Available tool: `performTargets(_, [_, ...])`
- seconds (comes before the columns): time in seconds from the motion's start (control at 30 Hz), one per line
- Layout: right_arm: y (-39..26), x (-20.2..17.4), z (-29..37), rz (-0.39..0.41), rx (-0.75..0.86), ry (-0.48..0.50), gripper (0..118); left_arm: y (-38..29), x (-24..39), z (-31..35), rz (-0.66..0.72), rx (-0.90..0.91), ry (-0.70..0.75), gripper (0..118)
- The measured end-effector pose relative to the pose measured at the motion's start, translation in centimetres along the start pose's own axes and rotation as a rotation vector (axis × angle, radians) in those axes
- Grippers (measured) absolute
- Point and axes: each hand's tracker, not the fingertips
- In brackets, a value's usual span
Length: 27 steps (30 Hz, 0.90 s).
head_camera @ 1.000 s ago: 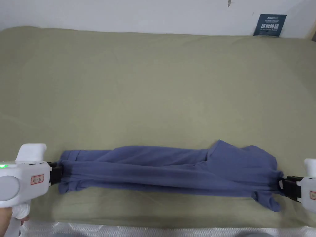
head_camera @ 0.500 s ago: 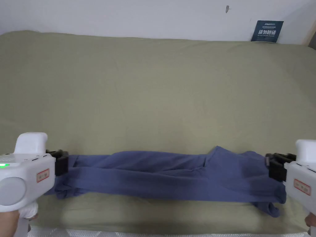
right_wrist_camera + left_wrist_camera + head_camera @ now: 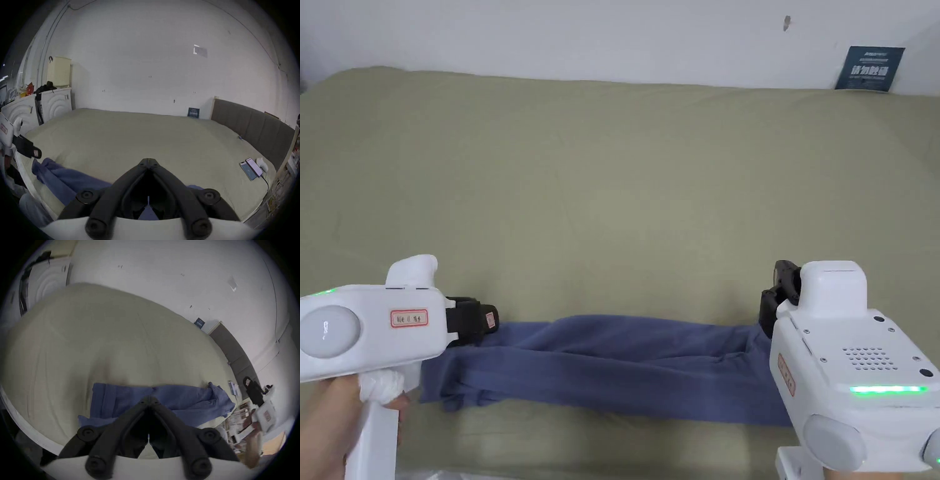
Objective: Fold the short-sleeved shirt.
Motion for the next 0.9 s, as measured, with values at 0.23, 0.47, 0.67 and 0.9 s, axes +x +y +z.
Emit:
performTargets(0.23, [-0.7, -1.9, -1.1, 0.010, -0.025, 0.002, 0, 2.9, -7.3, -0.3, 0.187, -0.161, -0.159, 0])
performTargets(0.47, [-1.4, -2.6, -1.4, 0.008, -0.066, 0.016, 0, 2.9, -11.8, 0.2, 0.255, -0.186, -0.177, 0])
performTargets(0.67, [-1.5, -2.7, -1.8, 0.019, -0.080, 0.017, 0, 1.9, -12.1, -0.9, 0.262, -0.212, -0.257, 105])
performTargets(0.9, [-1.6, -2.2, -2.1, 0.012, -0.097, 0.023, 0, 0.5, -10.8, -6.1, 0.325, -0.275, -0.335, 113])
